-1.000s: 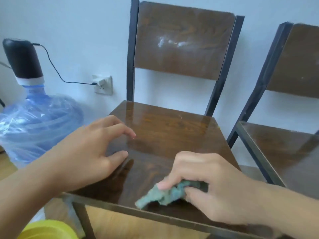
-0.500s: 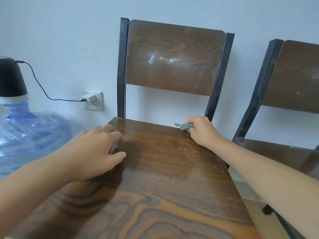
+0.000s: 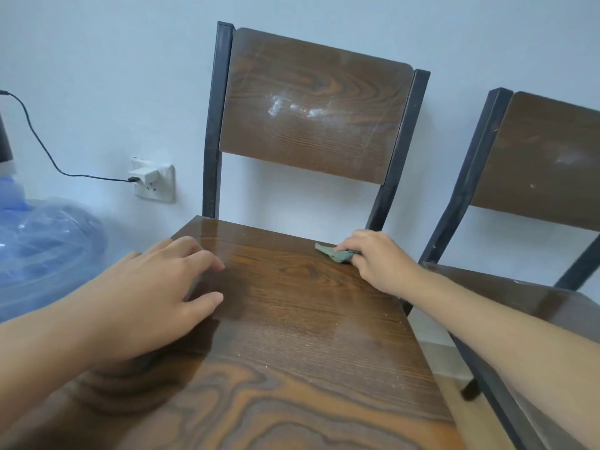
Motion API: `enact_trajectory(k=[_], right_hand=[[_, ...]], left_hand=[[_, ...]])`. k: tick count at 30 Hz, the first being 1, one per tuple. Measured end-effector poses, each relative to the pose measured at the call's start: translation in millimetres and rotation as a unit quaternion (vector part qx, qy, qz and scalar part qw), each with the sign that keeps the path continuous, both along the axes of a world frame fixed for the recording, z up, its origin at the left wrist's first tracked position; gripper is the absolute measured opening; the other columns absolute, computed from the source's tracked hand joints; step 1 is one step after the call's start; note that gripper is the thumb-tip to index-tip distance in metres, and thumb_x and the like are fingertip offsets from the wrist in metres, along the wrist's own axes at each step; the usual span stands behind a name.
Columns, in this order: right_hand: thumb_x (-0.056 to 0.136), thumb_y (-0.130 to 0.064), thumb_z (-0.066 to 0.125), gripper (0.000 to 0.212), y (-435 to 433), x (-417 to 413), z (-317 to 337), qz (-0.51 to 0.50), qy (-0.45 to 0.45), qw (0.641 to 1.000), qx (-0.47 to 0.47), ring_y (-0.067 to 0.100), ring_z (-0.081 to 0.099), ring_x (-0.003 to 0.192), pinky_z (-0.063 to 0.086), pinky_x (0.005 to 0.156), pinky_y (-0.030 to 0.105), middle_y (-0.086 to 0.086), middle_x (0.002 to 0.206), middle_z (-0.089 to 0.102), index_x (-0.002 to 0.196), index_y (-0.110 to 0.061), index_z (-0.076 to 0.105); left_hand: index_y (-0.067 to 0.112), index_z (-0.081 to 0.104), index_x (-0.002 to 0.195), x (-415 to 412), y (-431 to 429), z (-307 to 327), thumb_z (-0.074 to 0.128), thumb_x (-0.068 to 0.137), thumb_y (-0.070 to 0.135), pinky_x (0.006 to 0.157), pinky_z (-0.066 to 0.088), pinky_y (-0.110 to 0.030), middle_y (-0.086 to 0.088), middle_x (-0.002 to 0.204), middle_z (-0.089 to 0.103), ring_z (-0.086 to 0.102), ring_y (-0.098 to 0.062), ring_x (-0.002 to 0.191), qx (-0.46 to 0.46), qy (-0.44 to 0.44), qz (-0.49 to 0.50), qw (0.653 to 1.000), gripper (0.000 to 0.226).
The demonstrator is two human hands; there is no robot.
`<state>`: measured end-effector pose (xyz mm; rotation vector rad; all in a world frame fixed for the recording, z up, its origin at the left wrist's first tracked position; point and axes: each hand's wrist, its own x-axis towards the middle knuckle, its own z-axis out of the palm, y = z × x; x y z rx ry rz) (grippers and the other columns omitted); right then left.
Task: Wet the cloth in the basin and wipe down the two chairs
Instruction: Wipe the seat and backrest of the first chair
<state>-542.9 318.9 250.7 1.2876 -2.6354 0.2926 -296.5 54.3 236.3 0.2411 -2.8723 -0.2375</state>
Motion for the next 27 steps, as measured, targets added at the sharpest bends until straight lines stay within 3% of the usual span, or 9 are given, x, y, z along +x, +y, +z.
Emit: enact_trajectory(k=[4,5,9,11,14,16,20,24,27], right_hand=[[0.093,-0.001,0.062,0.032,62.0,-21.4,30.4,-0.122,0.034,0.975,0.180,0.019,0.066,0.093,0.059,0.084,0.037,-0.001,0.103,0.072,0.107,-0.025,0.076],[0.091,0.000,0.062,0.032,67.4,-25.9,39.0,-0.140,0.049,0.971,0.190,0.021,0.067,0.091,0.059,0.081,0.038,0.000,0.102,0.073,0.105,-0.025,0.076],[0.092,0.000,0.065,0.023,49.9,-33.3,55.2,-0.106,0.018,0.994,-0.004,0.018,0.061,0.086,0.047,0.069,0.024,-0.003,0.095,0.066,0.097,-0.021,0.075],[0.092,0.002,0.066,0.024,34.9,-30.2,46.8,-0.072,-0.040,0.996,-0.039,0.016,0.060,0.089,0.048,0.071,0.021,-0.002,0.098,0.065,0.098,-0.018,0.078],[0.093,0.008,0.061,0.033,34.8,-25.1,22.2,-0.052,-0.076,0.996,-0.015,0.018,0.060,0.100,0.055,0.090,0.033,0.001,0.105,0.064,0.100,-0.018,0.079],[0.093,0.010,0.057,0.039,45.8,-17.1,16.4,-0.042,-0.080,0.995,-0.032,0.017,0.060,0.103,0.054,0.093,0.033,-0.001,0.106,0.065,0.101,-0.020,0.080],[0.093,0.010,0.058,0.044,80.4,17.7,25.2,-0.025,-0.153,0.988,-0.006,0.010,0.062,0.099,0.054,0.079,0.020,-0.012,0.102,0.066,0.096,-0.028,0.081],[0.085,0.004,0.059,0.047,102.8,36.4,57.6,-0.017,-0.196,0.971,0.134,0.012,0.071,0.080,0.057,0.073,0.030,-0.007,0.086,0.078,0.089,-0.037,0.080],[0.080,0.010,0.057,0.045,86.0,15.8,74.9,-0.063,-0.160,0.982,0.071,-0.001,0.065,0.062,0.052,0.061,0.017,-0.001,0.072,0.078,0.090,-0.026,0.082]], left_hand=[[0.050,0.054,0.124,-0.4,-0.3,0.7,0.027,0.077,0.077,0.098,0.046,-0.037,0.026,0.118,0.049,0.050,-0.006,0.120,0.012,0.023,-0.009,1.000,0.060],[0.049,0.054,0.123,-0.8,1.8,2.4,0.027,0.077,0.076,0.098,0.046,-0.037,0.025,0.119,0.050,0.050,-0.006,0.120,0.012,0.027,-0.012,0.999,0.060],[0.048,0.054,0.124,-3.4,15.3,9.3,0.024,0.076,0.076,0.097,0.046,-0.035,0.024,0.121,0.050,0.049,-0.005,0.120,0.008,0.028,-0.024,0.999,0.063],[0.048,0.054,0.123,-4.6,21.5,11.4,0.023,0.076,0.076,0.095,0.047,-0.036,0.022,0.119,0.051,0.050,-0.007,0.120,0.004,0.028,-0.031,0.999,0.063],[0.048,0.055,0.122,-5.3,24.9,13.2,0.024,0.076,0.076,0.094,0.048,-0.036,0.022,0.117,0.051,0.051,-0.009,0.118,0.007,0.034,-0.035,0.999,0.063],[0.049,0.055,0.122,-5.1,25.0,13.3,0.025,0.076,0.077,0.094,0.048,-0.037,0.022,0.117,0.050,0.051,-0.008,0.117,0.012,0.035,-0.038,0.999,0.062],[0.050,0.053,0.123,-3.3,28.4,11.1,0.024,0.076,0.077,0.094,0.047,-0.034,0.023,0.119,0.049,0.049,-0.008,0.118,0.011,0.031,-0.041,0.999,0.061],[0.048,0.054,0.123,0.6,31.8,13.3,0.026,0.077,0.076,0.096,0.047,-0.036,0.023,0.119,0.049,0.049,-0.008,0.119,0.014,0.039,-0.044,0.998,0.061],[0.050,0.054,0.122,3.6,30.8,15.4,0.026,0.077,0.077,0.096,0.048,-0.039,0.025,0.119,0.048,0.049,-0.007,0.119,0.015,0.037,-0.041,0.998,0.059]])
